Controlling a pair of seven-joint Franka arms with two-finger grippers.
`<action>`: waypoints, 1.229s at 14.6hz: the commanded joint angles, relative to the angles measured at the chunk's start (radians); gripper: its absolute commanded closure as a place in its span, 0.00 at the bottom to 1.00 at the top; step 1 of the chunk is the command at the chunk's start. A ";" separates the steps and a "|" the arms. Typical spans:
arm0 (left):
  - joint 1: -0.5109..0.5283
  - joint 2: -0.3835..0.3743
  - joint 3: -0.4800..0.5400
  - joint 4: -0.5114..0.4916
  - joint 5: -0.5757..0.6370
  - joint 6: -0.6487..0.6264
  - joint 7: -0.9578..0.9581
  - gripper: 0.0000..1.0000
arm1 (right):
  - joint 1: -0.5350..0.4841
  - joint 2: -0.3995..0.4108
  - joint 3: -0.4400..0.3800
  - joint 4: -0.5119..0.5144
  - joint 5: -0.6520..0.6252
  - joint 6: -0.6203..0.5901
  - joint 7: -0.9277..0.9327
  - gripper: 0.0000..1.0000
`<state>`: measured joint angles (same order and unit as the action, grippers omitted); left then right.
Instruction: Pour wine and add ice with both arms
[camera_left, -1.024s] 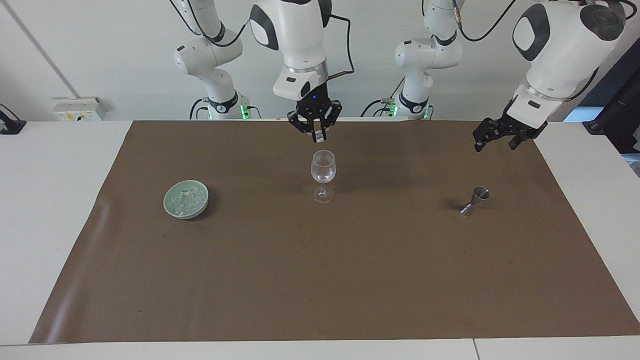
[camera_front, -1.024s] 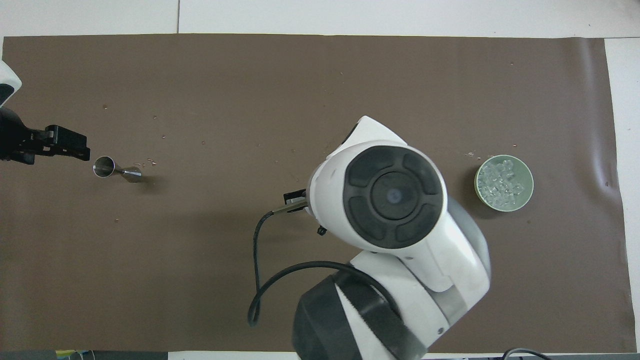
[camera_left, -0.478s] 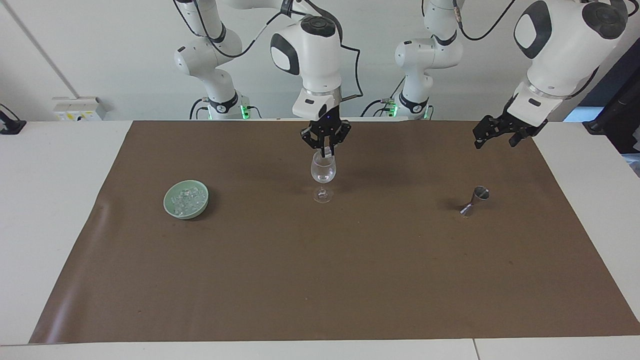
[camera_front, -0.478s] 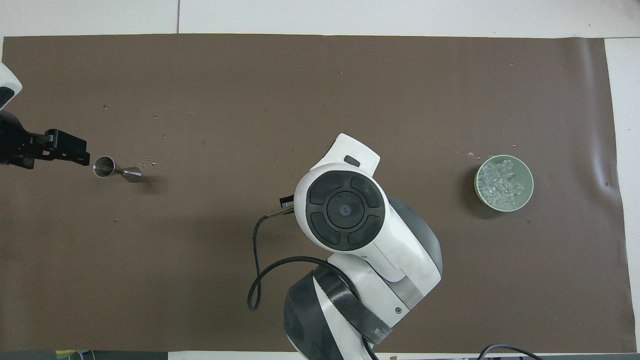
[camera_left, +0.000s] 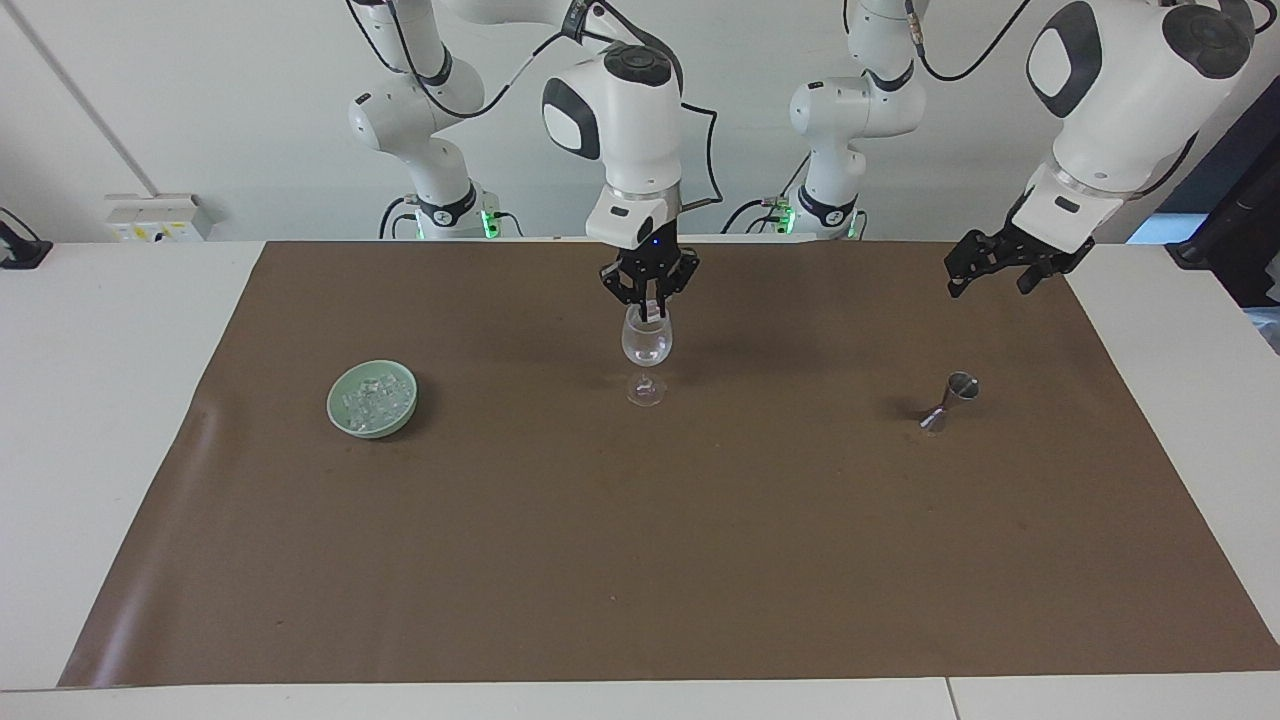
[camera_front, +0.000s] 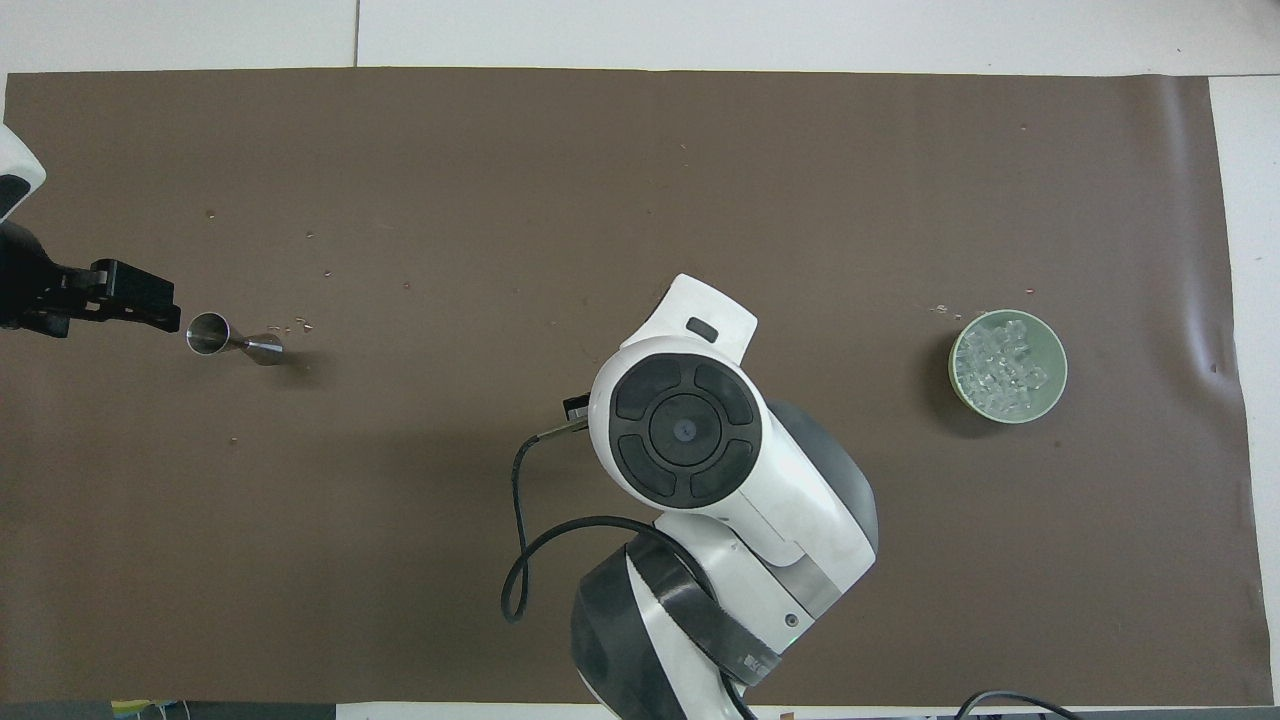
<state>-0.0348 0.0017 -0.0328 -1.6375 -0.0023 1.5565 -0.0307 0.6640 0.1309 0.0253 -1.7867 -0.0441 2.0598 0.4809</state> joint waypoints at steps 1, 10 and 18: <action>0.013 -0.014 0.001 -0.008 0.005 -0.009 0.009 0.00 | -0.006 -0.027 0.002 -0.036 -0.020 0.013 0.002 0.63; 0.012 -0.014 0.001 -0.008 0.005 -0.009 0.009 0.00 | -0.076 -0.005 -0.001 0.138 -0.019 -0.145 -0.007 0.49; 0.012 -0.014 0.001 -0.008 0.005 -0.009 0.009 0.00 | -0.355 -0.134 -0.005 0.113 -0.011 -0.332 -0.103 0.00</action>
<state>-0.0313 0.0017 -0.0289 -1.6375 -0.0023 1.5565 -0.0307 0.3929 0.0514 0.0091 -1.6493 -0.0469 1.7670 0.4262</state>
